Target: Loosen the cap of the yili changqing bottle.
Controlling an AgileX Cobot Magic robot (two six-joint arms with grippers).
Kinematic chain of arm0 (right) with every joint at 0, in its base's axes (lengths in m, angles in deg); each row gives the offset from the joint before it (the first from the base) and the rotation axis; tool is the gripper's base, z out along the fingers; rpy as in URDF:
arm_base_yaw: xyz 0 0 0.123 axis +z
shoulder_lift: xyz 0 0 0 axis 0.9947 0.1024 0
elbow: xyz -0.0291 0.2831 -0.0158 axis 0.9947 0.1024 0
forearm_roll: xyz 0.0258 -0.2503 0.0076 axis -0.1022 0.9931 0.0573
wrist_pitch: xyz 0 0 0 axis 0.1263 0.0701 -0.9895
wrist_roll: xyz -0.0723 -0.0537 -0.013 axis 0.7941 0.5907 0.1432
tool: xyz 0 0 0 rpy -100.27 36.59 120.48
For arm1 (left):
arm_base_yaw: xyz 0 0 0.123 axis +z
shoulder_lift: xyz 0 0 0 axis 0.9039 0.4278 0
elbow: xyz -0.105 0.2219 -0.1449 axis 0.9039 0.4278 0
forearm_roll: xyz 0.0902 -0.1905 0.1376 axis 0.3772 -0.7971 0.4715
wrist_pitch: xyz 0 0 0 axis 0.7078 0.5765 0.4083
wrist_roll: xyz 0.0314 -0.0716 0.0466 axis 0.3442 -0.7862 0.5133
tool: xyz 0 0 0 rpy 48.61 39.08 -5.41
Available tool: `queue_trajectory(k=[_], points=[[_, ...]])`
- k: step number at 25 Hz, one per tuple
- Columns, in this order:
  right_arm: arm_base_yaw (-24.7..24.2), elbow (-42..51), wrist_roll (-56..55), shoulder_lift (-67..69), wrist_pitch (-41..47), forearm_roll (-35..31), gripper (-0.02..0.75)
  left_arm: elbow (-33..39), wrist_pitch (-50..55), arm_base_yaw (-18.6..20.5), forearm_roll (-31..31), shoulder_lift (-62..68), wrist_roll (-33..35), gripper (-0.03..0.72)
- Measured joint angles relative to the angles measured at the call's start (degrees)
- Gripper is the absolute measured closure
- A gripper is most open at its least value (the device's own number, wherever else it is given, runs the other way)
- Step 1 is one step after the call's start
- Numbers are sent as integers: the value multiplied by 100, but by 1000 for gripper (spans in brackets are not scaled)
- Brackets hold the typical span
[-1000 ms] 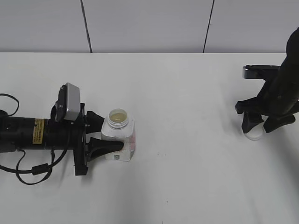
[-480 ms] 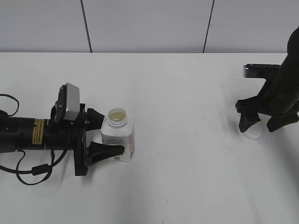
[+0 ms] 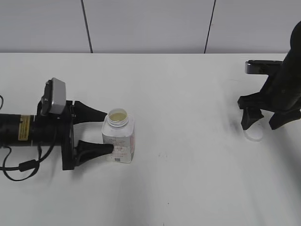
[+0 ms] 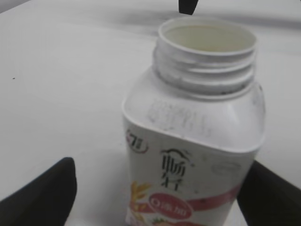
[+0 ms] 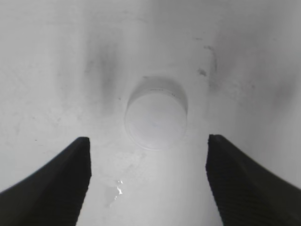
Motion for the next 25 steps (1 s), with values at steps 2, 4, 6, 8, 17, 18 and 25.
queue_trajectory(k=[2,4,6,8,17,18,25], points=[[0,-19,0,0,5,-12,143,0,10,176,317,-113,-165,76],[0,-24,0,0,5,-27,143,0,10,329,700,-260,-393,86],[0,-24,0,0,5,-33,143,0,85,437,1255,-381,-629,101],[0,-24,6,0,5,-33,143,0,306,515,1733,-512,-882,106],[0,-205,118,0,68,-67,143,0,1256,649,1844,-1477,-1482,113],[0,-286,118,0,110,-69,143,0,1495,649,1730,-1626,-1511,113],[0,-1011,128,0,357,-101,143,5,4003,649,-883,-2586,-1660,115]])
